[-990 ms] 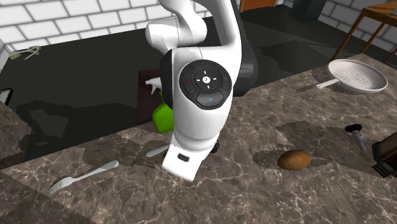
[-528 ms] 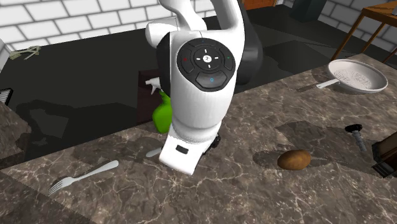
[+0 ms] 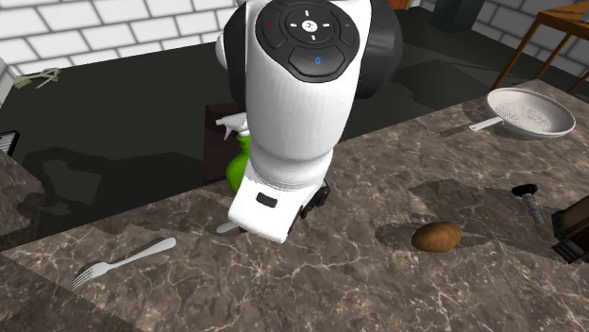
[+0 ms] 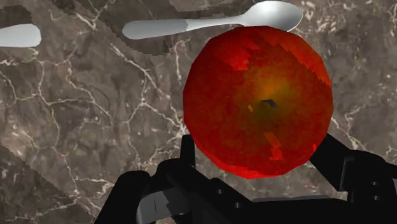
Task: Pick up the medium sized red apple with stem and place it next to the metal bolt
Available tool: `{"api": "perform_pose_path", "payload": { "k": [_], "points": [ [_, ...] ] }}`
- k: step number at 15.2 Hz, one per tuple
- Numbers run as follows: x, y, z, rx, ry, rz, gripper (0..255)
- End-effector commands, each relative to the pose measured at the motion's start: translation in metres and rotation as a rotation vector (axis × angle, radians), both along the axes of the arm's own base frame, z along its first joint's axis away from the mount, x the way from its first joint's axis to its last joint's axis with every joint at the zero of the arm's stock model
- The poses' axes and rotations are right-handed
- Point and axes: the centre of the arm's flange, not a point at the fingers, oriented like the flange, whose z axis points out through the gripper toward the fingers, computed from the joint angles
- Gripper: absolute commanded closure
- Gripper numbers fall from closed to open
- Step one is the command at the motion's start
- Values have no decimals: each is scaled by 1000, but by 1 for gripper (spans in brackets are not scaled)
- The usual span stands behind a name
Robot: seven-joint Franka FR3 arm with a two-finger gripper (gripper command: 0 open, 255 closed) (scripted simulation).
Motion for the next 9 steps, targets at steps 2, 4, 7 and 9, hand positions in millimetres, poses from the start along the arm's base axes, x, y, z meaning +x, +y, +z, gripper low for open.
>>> {"api": "perform_pose_path", "payload": {
  "k": [2,4,7,9],
  "points": [
    [0,0,16,0,0,0,255],
    [0,0,26,0,0,0,255],
    [0,0,42,0,0,0,255],
    [0,0,53,0,0,0,255]
  ]
}}
